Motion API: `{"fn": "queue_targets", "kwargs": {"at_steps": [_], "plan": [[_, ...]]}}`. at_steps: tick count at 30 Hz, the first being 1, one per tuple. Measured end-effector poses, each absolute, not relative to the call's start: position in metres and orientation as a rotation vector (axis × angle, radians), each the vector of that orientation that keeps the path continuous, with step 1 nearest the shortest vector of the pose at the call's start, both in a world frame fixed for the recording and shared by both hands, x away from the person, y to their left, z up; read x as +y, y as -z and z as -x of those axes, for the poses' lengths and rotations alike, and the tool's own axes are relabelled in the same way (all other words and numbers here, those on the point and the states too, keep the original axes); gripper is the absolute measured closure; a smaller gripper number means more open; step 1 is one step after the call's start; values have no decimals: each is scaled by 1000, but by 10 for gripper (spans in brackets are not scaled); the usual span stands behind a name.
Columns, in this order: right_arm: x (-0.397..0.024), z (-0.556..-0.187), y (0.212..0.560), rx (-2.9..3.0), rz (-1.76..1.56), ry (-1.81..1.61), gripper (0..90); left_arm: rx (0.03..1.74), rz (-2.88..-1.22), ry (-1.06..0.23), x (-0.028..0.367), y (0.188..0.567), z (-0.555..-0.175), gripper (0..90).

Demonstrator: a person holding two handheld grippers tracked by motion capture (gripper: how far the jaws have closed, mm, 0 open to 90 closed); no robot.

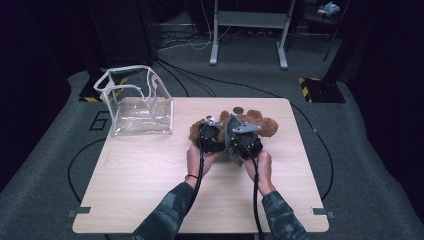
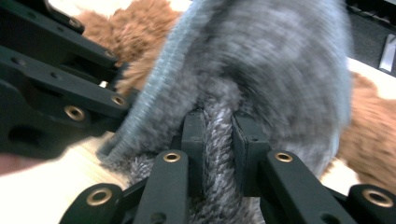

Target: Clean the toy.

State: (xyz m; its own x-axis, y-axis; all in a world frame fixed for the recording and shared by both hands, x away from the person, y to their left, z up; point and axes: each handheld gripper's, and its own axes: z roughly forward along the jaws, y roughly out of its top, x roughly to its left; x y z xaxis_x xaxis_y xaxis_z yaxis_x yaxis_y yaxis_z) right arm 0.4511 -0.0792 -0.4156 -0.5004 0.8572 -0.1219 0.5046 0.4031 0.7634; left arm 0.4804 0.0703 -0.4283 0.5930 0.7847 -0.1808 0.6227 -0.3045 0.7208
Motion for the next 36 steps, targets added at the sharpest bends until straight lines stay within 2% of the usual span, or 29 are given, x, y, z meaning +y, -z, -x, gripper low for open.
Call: {"fn": "queue_targets", "kwargs": {"at_steps": [5,13,19,26,36], "plan": [[-88,-466,422,2128,-1243,-879,774,1117,-2027,-243,74,431,-482,745],[-150,-488,420,1970,-1450,-788,775,1125,-2019,-235,78,431,-483,744],[-182,-492,425,1905,-1544,-714,775,1128,-2016,-227,80,430,-485,742],[-166,-468,424,1941,-1452,-812,769,1109,-2009,-233,75,421,-484,746],[-119,-436,412,2017,-1280,-949,768,1075,-2001,-261,74,400,-477,747]]}}
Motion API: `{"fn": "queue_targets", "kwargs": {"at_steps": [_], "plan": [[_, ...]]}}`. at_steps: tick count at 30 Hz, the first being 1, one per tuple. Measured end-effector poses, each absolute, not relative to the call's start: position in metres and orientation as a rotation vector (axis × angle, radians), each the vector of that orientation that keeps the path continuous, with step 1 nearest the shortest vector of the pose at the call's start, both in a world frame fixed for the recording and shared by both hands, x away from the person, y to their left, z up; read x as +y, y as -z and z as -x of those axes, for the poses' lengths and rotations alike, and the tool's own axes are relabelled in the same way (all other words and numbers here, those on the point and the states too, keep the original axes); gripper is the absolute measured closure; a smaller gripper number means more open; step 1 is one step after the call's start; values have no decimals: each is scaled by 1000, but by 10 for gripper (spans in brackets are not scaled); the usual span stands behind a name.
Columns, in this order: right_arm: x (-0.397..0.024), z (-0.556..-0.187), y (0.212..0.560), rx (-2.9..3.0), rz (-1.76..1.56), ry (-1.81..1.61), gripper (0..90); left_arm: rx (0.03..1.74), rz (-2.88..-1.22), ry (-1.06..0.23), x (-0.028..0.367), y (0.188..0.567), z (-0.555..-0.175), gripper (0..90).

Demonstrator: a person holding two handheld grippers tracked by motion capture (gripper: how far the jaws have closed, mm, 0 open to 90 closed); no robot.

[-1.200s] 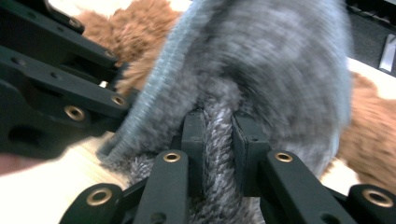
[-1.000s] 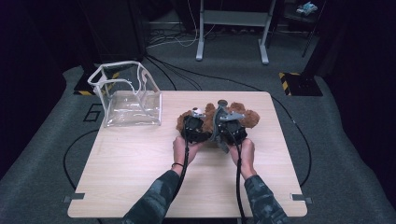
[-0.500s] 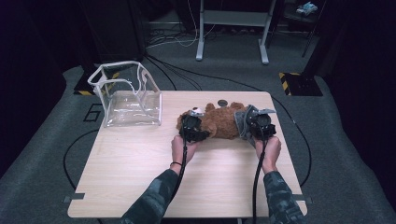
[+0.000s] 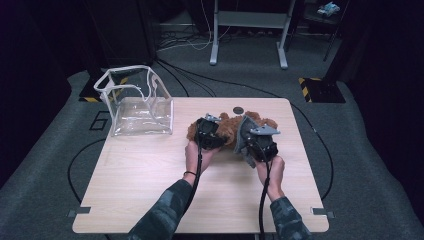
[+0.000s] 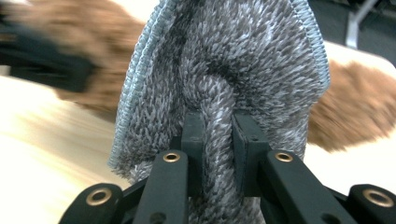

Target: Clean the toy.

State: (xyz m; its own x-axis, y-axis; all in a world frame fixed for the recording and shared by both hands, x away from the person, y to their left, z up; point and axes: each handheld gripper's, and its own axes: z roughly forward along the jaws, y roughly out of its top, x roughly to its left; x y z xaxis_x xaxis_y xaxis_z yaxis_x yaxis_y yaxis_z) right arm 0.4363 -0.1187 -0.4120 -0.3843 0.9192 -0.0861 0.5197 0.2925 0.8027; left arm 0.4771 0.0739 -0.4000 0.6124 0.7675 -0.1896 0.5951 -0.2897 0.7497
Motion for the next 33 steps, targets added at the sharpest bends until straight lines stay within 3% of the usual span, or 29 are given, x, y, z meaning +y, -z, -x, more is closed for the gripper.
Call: {"fn": "queue_targets", "kwargs": {"at_steps": [6,9,13,17,33], "plan": [[-84,-446,415,2073,-1223,-930,766,1098,-2012,-251,79,407,-486,719],[-84,-461,426,2079,-1286,-886,766,1103,-1998,-270,80,412,-486,633],[-94,-470,430,2064,-1334,-870,766,1119,-2003,-317,85,414,-484,437],[-105,-473,431,2040,-1359,-866,766,1116,-1999,-351,97,414,-482,346],[-133,-478,442,2002,-1456,-808,765,1178,-2059,-437,135,424,-486,231]]}}
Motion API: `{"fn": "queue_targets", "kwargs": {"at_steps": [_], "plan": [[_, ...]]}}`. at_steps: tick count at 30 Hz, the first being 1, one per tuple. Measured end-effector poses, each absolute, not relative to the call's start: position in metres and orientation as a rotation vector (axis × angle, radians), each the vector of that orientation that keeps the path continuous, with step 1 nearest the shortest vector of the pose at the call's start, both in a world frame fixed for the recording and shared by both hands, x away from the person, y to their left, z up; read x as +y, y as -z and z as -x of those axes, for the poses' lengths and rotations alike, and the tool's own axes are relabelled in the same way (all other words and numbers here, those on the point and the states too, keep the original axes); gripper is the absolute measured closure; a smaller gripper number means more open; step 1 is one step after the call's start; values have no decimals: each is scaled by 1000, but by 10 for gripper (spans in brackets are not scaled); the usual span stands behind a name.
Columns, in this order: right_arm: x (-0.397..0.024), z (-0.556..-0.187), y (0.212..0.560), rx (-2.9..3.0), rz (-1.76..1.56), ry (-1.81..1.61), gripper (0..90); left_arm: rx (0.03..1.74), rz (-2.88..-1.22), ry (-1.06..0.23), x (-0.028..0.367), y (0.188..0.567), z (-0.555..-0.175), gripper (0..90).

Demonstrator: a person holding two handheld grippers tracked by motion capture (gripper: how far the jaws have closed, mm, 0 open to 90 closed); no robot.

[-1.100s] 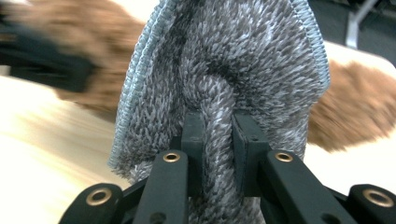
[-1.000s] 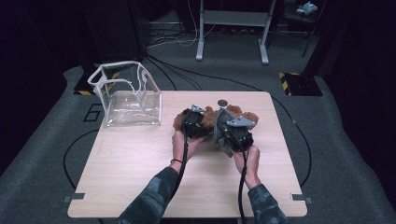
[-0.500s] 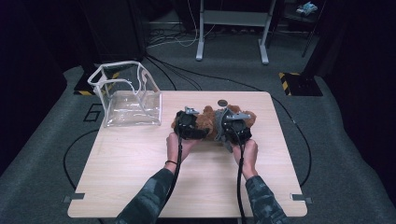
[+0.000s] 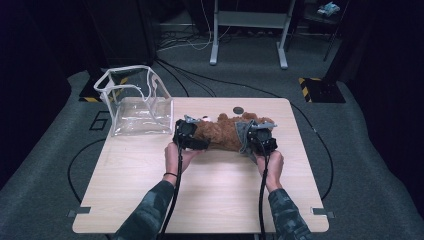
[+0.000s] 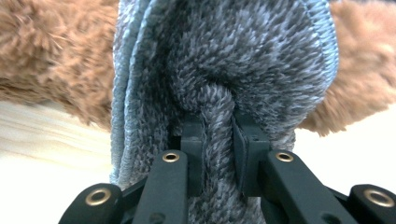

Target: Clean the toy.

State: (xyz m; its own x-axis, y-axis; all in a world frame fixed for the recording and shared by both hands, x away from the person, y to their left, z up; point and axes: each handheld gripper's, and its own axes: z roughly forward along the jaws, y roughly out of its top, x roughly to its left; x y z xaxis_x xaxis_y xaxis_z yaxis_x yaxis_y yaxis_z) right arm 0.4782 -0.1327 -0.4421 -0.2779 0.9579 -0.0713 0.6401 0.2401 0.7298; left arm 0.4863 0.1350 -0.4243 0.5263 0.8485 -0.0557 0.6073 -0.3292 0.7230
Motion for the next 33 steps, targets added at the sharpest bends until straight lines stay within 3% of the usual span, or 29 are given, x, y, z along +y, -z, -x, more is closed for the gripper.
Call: {"fn": "queue_targets", "kwargs": {"at_steps": [9,15,18,21,26,30,33], "plan": [[-143,-466,445,1998,-1446,-836,761,1197,-2111,-529,130,439,-502,262],[-134,-454,440,2023,-1389,-886,757,1229,-2082,-542,131,447,-508,580],[-128,-452,440,2039,-1371,-893,756,1235,-2073,-536,133,450,-508,647],[-125,-454,440,2042,-1364,-894,755,1235,-2079,-554,131,448,-506,580],[-128,-454,442,2042,-1385,-879,755,1210,-2029,-604,128,441,-503,325],[-132,-456,446,2040,-1408,-871,755,1206,-2059,-580,121,440,-509,205],[-133,-455,448,2042,-1409,-873,755,1210,-2098,-569,118,443,-518,169]]}}
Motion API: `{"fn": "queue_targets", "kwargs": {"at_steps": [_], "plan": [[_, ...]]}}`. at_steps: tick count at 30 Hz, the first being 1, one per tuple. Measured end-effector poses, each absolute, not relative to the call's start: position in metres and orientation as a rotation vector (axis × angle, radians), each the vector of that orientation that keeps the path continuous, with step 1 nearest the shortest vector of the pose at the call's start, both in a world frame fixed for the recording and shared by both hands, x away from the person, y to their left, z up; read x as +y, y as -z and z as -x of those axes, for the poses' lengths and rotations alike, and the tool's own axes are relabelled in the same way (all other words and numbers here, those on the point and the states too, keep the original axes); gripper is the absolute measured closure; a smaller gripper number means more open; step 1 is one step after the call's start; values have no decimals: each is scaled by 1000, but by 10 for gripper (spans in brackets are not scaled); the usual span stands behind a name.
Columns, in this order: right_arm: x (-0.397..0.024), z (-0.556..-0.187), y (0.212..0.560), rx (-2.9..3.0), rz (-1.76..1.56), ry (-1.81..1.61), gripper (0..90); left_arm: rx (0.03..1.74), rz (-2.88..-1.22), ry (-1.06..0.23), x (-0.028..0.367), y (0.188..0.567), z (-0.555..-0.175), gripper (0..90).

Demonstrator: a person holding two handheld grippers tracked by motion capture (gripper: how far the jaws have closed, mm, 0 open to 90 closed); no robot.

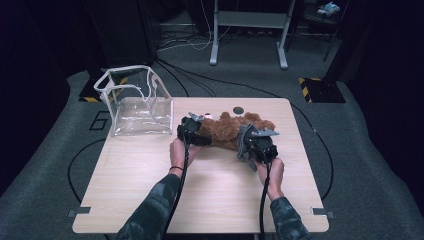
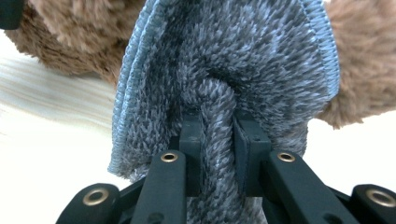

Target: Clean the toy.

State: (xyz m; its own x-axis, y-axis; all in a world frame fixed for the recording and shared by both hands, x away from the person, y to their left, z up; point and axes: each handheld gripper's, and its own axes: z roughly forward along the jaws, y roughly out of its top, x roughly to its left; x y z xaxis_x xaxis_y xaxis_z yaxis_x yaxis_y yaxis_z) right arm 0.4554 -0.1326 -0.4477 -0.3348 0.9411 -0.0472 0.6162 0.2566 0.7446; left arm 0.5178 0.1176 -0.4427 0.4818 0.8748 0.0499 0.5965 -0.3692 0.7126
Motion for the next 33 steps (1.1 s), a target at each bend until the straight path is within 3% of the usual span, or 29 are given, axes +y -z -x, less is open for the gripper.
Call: {"fn": "queue_targets", "kwargs": {"at_steps": [2,6,10,11,16,19,24,28,30,33], "plan": [[-133,-454,448,2045,-1402,-875,755,1230,-2137,-566,114,447,-523,169],[-133,-450,448,2038,-1407,-888,754,1266,-2112,-576,116,453,-525,524],[-133,-448,448,2034,-1392,-921,753,1276,-2108,-543,119,457,-523,800],[-130,-448,448,2037,-1389,-916,753,1276,-2111,-543,119,458,-523,804],[-131,-450,448,2039,-1390,-901,752,1284,-2071,-547,119,454,-520,470],[-135,-451,449,2031,-1412,-891,753,1232,-2030,-562,119,445,-519,317],[-141,-454,451,2023,-1441,-869,753,1192,-2022,-598,117,436,-531,197],[-146,-455,453,2022,-1438,-869,753,1195,-2074,-594,114,437,-546,160],[-147,-455,454,2019,-1444,-867,754,1164,-2127,-617,109,441,-549,183],[-148,-454,455,2025,-1448,-866,754,1155,-2136,-626,107,444,-548,360]]}}
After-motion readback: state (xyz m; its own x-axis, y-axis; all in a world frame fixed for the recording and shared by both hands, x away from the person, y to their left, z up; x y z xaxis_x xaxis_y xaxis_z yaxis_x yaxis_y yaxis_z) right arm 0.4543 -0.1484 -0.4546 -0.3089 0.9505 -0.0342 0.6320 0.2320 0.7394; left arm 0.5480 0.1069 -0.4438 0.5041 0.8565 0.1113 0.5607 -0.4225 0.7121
